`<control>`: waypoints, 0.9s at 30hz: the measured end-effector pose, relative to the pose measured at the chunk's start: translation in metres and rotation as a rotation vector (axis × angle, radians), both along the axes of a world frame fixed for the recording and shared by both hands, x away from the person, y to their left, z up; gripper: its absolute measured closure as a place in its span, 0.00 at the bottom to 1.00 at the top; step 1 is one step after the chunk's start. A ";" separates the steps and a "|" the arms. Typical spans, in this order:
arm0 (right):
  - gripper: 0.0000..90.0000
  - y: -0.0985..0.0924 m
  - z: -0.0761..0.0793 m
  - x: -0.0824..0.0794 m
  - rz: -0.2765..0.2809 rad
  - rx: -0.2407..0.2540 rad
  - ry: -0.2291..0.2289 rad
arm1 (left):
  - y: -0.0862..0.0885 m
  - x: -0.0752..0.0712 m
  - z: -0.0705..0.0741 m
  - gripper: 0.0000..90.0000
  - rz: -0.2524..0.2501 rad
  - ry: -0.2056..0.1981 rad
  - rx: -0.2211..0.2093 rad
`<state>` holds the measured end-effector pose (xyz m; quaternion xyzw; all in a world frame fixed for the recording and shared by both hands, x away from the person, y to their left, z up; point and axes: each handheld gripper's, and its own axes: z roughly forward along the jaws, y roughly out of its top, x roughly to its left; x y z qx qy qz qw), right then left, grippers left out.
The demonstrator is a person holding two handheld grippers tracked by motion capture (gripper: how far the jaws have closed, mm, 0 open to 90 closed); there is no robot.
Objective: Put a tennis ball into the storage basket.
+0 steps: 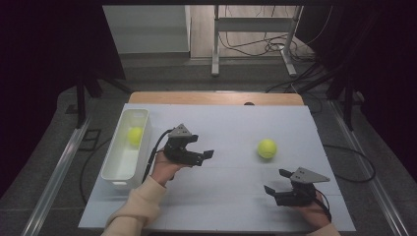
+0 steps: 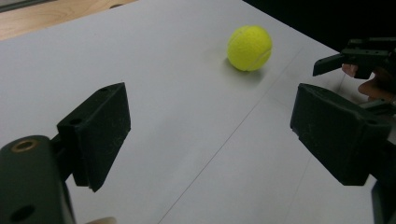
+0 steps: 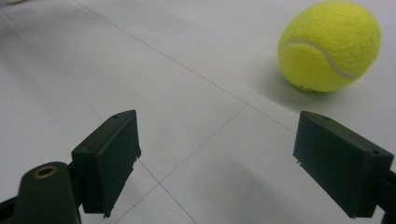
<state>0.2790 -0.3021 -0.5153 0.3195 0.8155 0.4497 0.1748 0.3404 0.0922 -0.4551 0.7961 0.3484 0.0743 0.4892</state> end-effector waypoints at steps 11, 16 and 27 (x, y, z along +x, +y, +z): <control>0.17 0.001 0.000 -0.001 -0.009 -0.012 0.001 | -0.012 0.008 -0.005 0.15 -0.016 0.011 0.008; 0.17 0.001 -0.001 -0.001 -0.011 -0.014 0.002 | -0.018 0.010 -0.004 0.15 -0.027 0.009 0.015; 0.17 0.001 -0.001 -0.002 -0.015 -0.010 -0.003 | -0.032 0.017 -0.004 0.15 -0.052 0.009 0.029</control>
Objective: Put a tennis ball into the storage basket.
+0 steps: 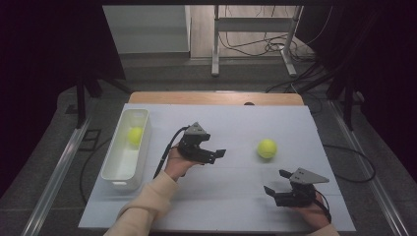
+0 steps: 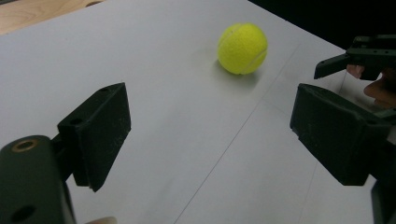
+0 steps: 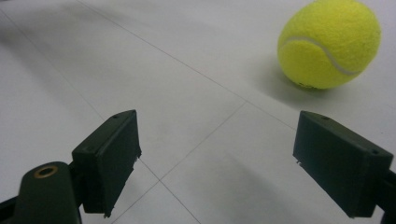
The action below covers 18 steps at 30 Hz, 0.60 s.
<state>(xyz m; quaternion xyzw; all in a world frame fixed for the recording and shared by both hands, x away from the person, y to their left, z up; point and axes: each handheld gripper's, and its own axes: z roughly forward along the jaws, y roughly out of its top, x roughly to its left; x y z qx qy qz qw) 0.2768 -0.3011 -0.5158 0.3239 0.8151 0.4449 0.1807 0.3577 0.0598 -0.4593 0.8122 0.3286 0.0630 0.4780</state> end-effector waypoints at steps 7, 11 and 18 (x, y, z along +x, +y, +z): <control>0.17 0.000 0.000 0.001 0.002 -0.002 0.003 | -0.007 0.005 -0.004 0.15 -0.009 0.012 0.002; 0.17 0.000 -0.001 0.000 0.002 -0.003 0.001 | -0.013 0.007 -0.006 0.15 -0.018 0.019 -0.006; 0.17 0.000 0.000 0.000 0.001 -0.004 0.000 | -0.025 0.012 -0.012 0.15 -0.039 0.030 0.009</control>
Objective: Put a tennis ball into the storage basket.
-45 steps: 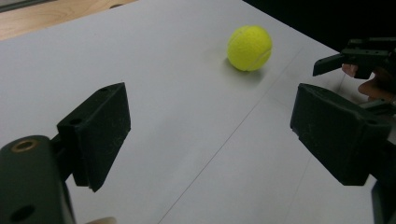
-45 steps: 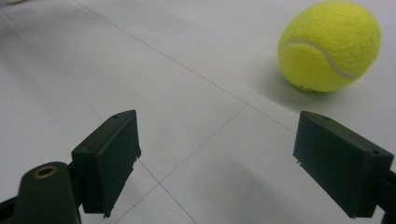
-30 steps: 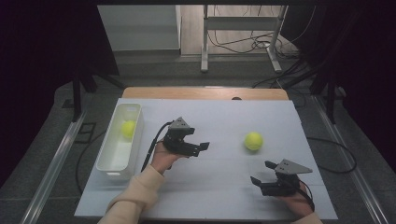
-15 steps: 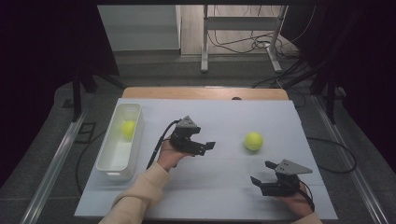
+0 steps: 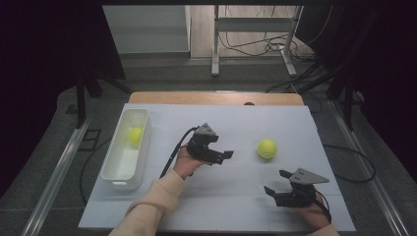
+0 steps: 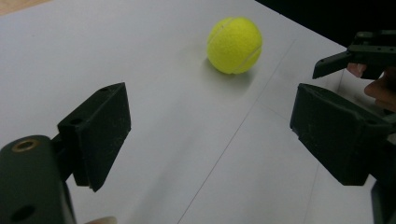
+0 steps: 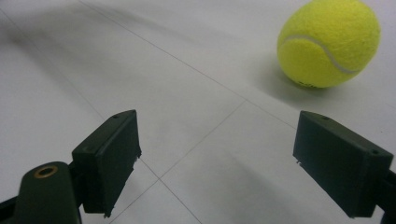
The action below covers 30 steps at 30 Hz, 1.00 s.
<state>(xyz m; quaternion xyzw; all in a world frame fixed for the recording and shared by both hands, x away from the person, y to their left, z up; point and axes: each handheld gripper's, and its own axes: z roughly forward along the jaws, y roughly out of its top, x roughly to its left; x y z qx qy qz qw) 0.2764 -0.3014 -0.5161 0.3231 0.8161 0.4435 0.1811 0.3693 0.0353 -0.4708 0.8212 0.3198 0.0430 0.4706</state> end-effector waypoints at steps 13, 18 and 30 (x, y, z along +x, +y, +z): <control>0.17 0.000 0.000 0.000 0.001 -0.006 0.001 | -0.020 0.007 -0.009 0.15 -0.027 0.020 0.020; 0.17 0.000 0.000 0.001 0.001 -0.006 0.001 | -0.027 0.009 -0.009 0.15 -0.030 0.021 0.021; 0.17 0.001 0.000 0.001 0.004 -0.005 0.001 | -0.045 0.017 -0.009 0.15 -0.051 0.023 0.039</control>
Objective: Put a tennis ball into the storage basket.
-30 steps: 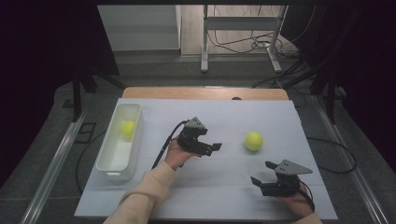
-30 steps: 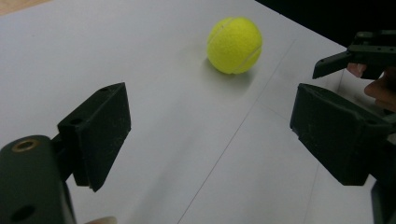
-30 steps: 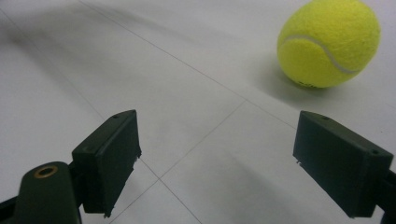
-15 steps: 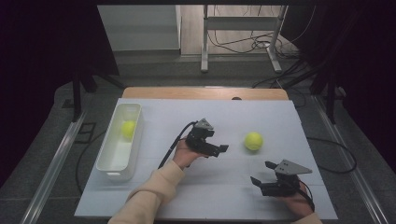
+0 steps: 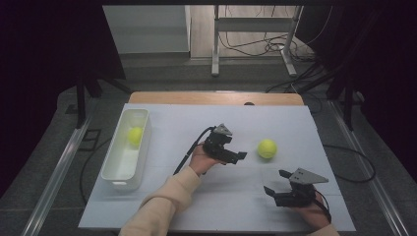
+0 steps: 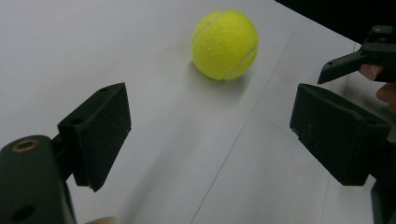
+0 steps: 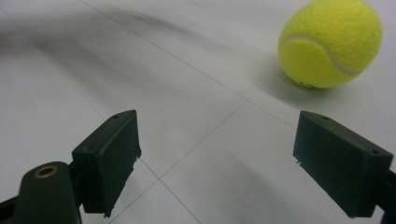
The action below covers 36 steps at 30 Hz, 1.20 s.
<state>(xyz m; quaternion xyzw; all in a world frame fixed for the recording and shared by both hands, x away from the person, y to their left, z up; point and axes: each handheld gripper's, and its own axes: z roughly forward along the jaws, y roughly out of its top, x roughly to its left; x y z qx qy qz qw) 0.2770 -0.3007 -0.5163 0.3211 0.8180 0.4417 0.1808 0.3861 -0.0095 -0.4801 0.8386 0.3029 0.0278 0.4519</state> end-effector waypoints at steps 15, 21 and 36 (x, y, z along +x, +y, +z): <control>0.17 0.000 0.000 0.000 0.002 0.005 0.001 | -0.017 0.008 -0.002 0.15 -0.007 0.009 0.010; 0.17 0.000 0.000 0.000 0.003 0.002 0.000 | -0.021 0.009 -0.004 0.15 -0.008 0.010 0.011; 0.17 0.000 0.000 0.000 0.003 0.001 -0.001 | -0.036 0.016 -0.008 0.15 -0.008 0.020 0.012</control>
